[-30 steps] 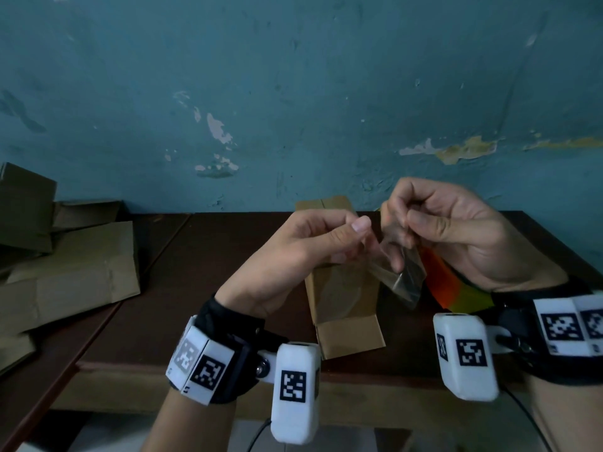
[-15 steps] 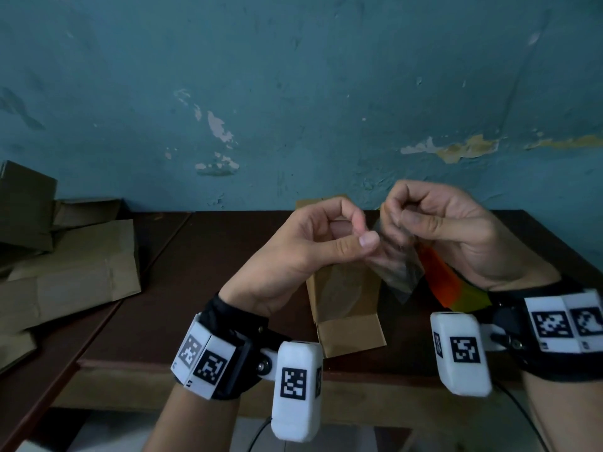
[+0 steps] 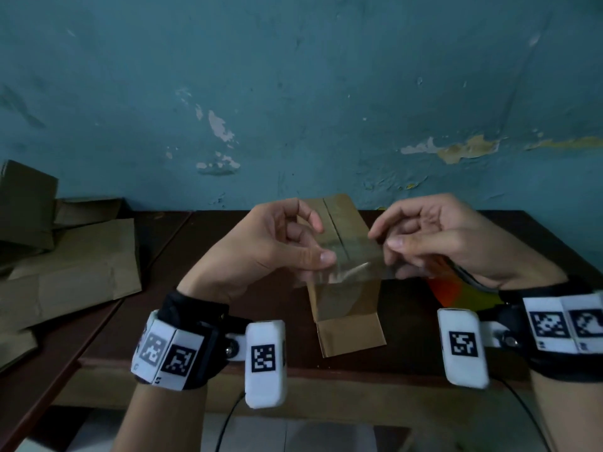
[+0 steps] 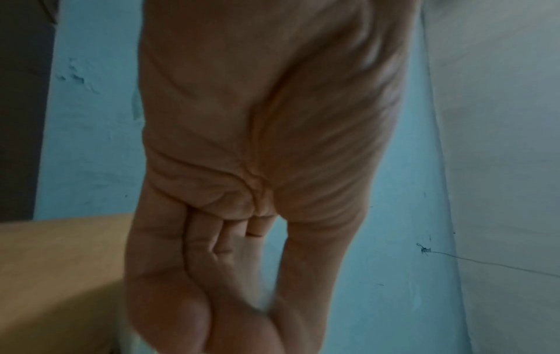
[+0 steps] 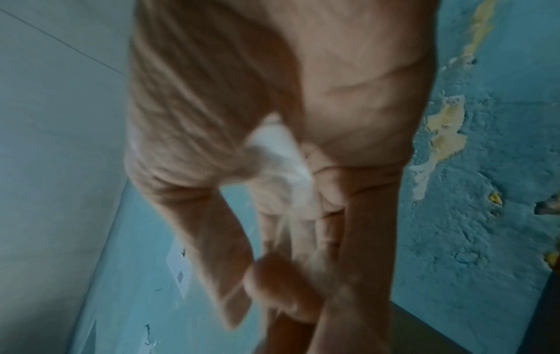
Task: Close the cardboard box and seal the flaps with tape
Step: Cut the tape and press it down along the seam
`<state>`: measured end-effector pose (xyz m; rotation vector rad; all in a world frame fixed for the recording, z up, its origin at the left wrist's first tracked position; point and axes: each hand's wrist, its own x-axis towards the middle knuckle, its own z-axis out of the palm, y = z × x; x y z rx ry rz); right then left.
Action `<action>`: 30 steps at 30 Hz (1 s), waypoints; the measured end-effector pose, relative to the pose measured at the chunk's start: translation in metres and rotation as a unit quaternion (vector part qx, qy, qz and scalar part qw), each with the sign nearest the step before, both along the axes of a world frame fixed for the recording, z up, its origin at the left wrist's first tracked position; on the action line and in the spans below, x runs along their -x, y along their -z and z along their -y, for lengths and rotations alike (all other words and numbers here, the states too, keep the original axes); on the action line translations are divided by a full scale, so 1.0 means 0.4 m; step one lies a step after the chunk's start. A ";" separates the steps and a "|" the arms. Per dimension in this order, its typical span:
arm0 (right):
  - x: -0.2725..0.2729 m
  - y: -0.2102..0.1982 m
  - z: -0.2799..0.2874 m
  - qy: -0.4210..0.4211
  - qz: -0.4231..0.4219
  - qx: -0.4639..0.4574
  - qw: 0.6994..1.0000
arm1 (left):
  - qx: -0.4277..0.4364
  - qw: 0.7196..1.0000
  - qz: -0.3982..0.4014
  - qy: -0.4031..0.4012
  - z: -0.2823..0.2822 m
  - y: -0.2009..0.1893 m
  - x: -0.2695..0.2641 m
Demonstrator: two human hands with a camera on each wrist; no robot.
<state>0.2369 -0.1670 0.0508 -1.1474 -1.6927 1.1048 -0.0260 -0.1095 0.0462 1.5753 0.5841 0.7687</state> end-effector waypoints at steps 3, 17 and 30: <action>0.004 0.000 -0.003 0.011 0.018 0.023 1.000 | -0.001 0.999 -0.024 -0.022 -0.002 -0.004 0.014; -0.037 0.000 0.001 0.081 0.035 0.028 0.996 | -0.050 0.996 -0.049 -0.055 0.008 -0.029 0.041; -0.039 0.038 -0.033 0.207 -0.014 0.040 0.977 | -0.036 0.985 -0.073 -0.154 -0.008 -0.001 0.017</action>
